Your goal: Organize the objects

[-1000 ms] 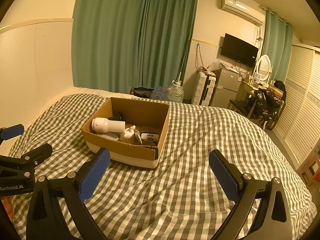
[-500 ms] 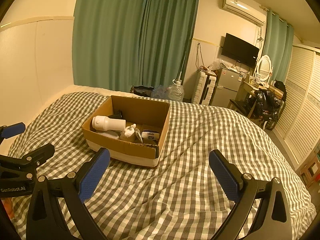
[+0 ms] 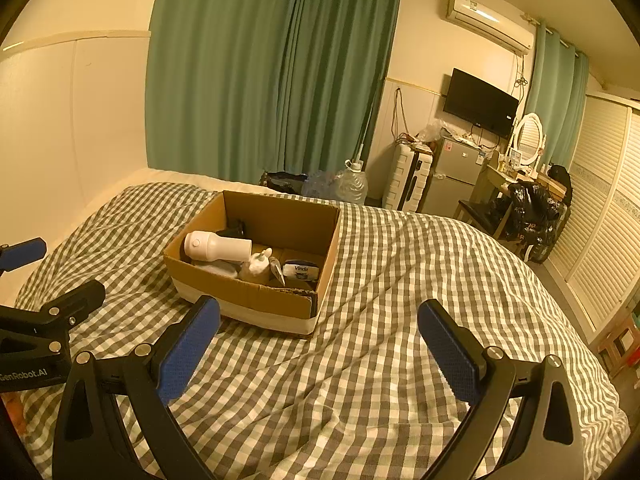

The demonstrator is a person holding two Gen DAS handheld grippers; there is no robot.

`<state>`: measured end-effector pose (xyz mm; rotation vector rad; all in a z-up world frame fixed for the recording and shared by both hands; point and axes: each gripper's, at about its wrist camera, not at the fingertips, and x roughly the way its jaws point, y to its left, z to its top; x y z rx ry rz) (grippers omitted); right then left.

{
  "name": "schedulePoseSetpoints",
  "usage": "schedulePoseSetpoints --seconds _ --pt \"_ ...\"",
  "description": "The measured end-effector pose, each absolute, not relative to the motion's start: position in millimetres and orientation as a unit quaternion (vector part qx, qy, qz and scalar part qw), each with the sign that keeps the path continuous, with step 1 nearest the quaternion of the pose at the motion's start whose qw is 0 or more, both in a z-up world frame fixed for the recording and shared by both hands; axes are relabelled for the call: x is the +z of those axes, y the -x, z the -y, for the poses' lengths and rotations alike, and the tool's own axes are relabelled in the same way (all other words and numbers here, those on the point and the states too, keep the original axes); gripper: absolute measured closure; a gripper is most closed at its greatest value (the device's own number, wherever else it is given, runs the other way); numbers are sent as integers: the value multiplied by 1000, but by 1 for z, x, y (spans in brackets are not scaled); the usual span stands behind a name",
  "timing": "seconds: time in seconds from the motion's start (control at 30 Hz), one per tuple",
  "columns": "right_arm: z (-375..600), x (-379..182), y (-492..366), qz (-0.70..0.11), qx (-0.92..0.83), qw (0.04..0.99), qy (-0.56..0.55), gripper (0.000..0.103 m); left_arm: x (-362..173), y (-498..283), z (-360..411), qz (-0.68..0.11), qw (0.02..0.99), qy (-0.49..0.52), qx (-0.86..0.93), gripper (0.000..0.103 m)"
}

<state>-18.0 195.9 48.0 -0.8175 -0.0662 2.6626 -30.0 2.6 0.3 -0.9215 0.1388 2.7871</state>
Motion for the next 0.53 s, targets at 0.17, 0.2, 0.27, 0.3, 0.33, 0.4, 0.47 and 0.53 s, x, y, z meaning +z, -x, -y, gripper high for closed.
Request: schedulePoseSetpoints --seconds 0.17,0.2,0.27,0.3,0.33,0.4,0.47,0.53 --pt "-194 48 17 29 941 177 288 3 0 30 -2 -46 103 314 943 0" --pt "-194 48 17 29 941 176 288 3 0 30 -2 -46 103 314 943 0" --pt "-194 48 17 30 941 177 288 3 0 30 -2 -45 103 314 943 0" --pt "-194 48 17 29 941 176 288 3 0 30 -2 -45 104 314 943 0" --pt "-194 48 17 29 941 175 289 3 0 30 -2 -45 104 314 943 0" --pt "-194 47 17 29 941 176 289 3 0 29 -3 -47 101 311 944 0" --pt "-194 47 17 29 941 175 290 3 0 27 -5 -55 96 307 945 0" --pt "-194 47 17 28 941 175 289 3 -1 25 -6 -60 94 303 946 0"
